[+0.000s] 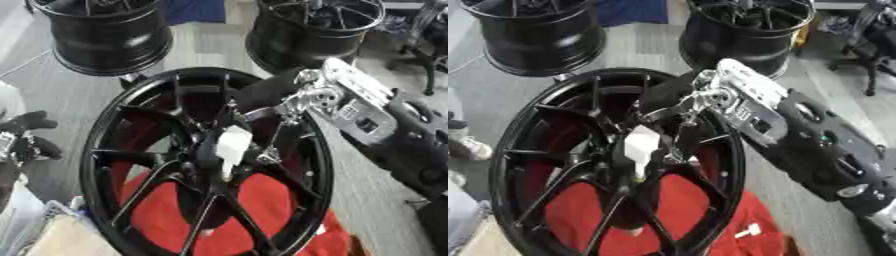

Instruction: Pull the pin out of the wheel hub.

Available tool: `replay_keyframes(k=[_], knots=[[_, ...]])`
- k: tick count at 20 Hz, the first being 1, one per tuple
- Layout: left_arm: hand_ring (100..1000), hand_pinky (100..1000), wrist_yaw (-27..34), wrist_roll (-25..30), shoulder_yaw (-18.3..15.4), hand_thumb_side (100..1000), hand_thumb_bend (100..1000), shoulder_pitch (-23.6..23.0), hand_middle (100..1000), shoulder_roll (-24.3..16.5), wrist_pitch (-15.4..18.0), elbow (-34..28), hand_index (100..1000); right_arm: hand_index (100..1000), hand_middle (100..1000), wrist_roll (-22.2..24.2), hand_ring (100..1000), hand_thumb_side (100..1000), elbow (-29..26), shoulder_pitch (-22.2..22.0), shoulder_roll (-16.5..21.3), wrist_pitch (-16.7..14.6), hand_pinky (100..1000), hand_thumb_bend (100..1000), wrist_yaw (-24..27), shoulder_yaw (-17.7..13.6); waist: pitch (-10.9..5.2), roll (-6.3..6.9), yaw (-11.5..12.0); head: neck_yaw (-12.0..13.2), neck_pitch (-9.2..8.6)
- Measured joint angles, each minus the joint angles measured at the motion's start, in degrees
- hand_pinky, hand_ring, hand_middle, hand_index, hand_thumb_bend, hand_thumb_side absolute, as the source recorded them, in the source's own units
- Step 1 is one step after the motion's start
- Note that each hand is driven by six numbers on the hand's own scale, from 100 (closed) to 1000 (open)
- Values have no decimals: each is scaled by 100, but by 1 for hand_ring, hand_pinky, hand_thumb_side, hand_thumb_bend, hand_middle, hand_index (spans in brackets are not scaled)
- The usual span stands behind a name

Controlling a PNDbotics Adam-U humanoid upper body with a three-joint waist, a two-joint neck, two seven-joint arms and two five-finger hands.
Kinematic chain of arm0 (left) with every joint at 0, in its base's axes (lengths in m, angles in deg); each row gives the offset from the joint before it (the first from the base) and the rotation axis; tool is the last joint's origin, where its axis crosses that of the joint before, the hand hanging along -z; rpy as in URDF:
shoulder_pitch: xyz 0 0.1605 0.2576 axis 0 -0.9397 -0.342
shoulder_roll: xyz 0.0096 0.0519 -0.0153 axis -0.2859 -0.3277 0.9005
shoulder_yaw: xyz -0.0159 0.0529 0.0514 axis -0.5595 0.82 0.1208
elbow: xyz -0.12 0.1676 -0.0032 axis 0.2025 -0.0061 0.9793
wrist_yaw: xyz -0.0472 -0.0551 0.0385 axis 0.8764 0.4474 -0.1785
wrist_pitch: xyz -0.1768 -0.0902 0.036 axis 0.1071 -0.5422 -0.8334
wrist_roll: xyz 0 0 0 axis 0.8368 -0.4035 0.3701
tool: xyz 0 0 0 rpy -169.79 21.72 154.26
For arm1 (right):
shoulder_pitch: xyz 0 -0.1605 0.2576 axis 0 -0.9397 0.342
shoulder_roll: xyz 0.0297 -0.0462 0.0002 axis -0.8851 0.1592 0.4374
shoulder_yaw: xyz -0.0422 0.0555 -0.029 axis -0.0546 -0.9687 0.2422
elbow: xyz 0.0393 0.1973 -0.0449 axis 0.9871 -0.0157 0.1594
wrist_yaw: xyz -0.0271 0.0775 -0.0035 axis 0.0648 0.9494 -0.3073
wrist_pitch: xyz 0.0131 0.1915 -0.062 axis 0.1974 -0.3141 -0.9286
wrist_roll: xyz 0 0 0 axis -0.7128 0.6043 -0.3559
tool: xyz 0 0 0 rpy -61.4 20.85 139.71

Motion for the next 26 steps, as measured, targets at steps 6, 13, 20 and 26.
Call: replay_keyframes(k=[6, 13, 20, 26], knots=[[528, 563, 0, 0, 0, 831, 100, 0, 702, 0, 0, 0, 839, 436, 358, -108, 472, 137, -52, 0, 0, 157, 564, 100, 320, -65, 2, 1, -6, 0, 0], [528, 563, 0, 4, 0, 832, 100, -1, 702, 0, -1, 0, 839, 372, 289, -513, 447, 134, 102, 73, -105, 332, 548, 100, 577, -103, 2, 7, -6, -6, 0], [528, 564, 0, 13, -1, 835, 100, -7, 702, -1, -10, 0, 839, 363, 275, -814, 440, 135, 19, 345, 34, 597, 535, 100, 1105, -430, -5, -62, -60, 10, 0], [528, 564, 0, -19, -25, 836, 100, -47, 703, -27, -35, 0, 838, 352, 259, -1234, 424, 133, -646, 65, 995, 1077, 515, 100, 2141, -1188, -59, -198, -246, 224, 0]])
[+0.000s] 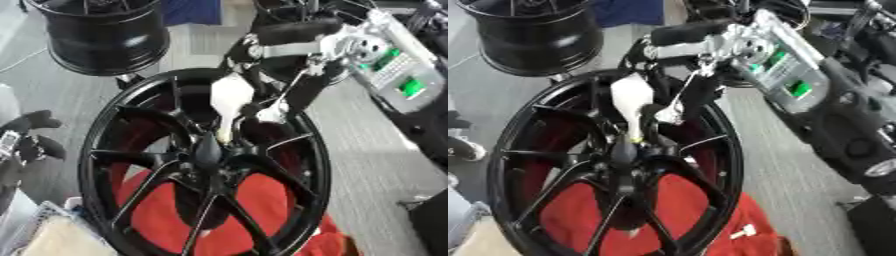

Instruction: Pull the pin out of the wheel hub.

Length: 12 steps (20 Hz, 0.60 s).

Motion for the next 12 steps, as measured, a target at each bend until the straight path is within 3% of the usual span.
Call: replay_keyframes(k=[6, 12], knots=[[528, 565, -3, -45, -51, 835, 100, -17, 703, -57, -19, 0, 839, 341, 243, -1045, 406, 126, -396, -1040, 927, 195, 489, 100, 974, -1088, -33, -29, -125, 173, 0], [528, 565, -3, -89, -90, 833, 100, -43, 703, -76, -10, 0, 839, 353, 249, -2236, 402, 118, -328, -2349, 1173, 26, 486, 100, 1129, -2208, -30, 60, -256, 277, 0]])
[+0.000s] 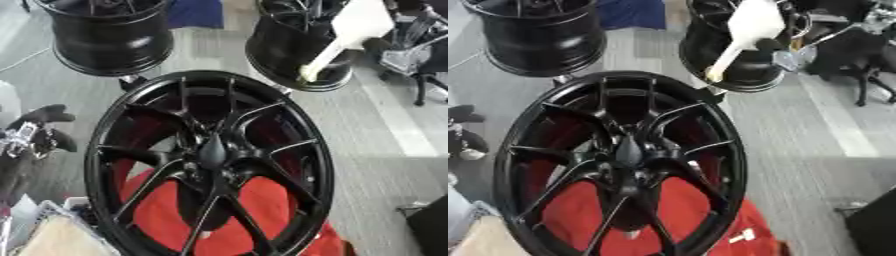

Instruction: Pull the pin out of the wheel hub.

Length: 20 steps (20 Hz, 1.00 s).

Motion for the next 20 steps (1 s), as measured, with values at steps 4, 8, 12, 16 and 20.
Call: replay_keyframes(k=[4, 8, 12, 16, 20], knots=[[528, 565, 0, -49, -45, 834, 100, 0, 703, 0, 3, 0, 839, 388, 284, -820, 410, 110, 254, -893, -298, -62, 493, 100, -437, -784, 14, 22, -64, 55, 0], [528, 565, -1, -99, -92, 832, 100, -2, 703, 0, 6, 0, 838, 466, 351, -1703, 422, 160, 536, -1651, -1084, 172, 497, 100, -1349, -1544, 38, 62, -100, 80, 0], [528, 565, -6, -143, -134, 832, 100, -8, 703, 0, 6, 0, 838, 770, 576, -2554, 533, 175, 880, -2282, -1907, 780, 565, 100, -2259, -2101, 38, 72, -128, 67, 0], [528, 565, -9, -161, -142, 830, 100, -9, 703, 1, 11, 0, 838, 890, 785, -3070, 720, 460, 1081, -2481, -2403, 1259, 697, 100, -2778, -2351, 38, 86, -139, 47, 0], [529, 565, -11, -181, -172, 832, 100, -22, 704, 2, 13, 0, 839, 891, 810, -3985, 770, 603, 1233, -2655, -2924, 1652, 730, 100, -2828, -2660, 34, 111, -191, -2, 0]])
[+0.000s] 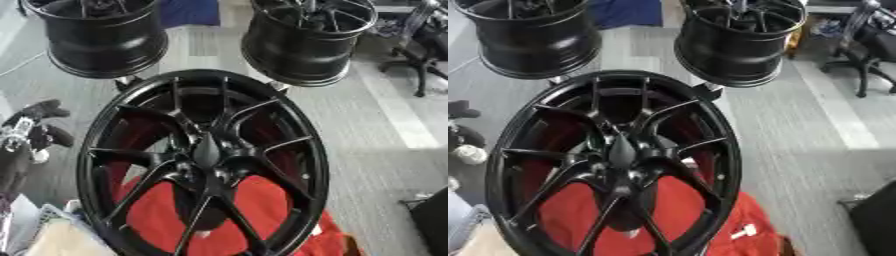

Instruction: Pull the pin out of the wheel hub.

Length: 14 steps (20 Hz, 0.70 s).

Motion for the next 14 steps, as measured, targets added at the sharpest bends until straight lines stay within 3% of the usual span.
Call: replay_keyframes(k=[3, 6, 14], knots=[[529, 566, 0, -1, 0, 832, 100, -7, 704, 2, 1, 0, 839, 889, 807, -817, 762, 616, 24, 8, -217, 174, 719, 100, 83, -61, -8, 20, 5, -31, 0], [529, 566, 0, -1, 0, 834, 100, -21, 704, 3, 1, 0, 838, 888, 806, -1315, 756, 616, 24, 31, -333, 236, 712, 100, 216, -38, -12, 19, 22, -50, 0], [529, 566, 0, -4, -1, 833, 100, -32, 704, 8, -2, 0, 839, 883, 786, -1597, 735, 602, 24, 58, -475, 157, 689, 100, 432, 43, -31, 21, 42, -58, 0]])
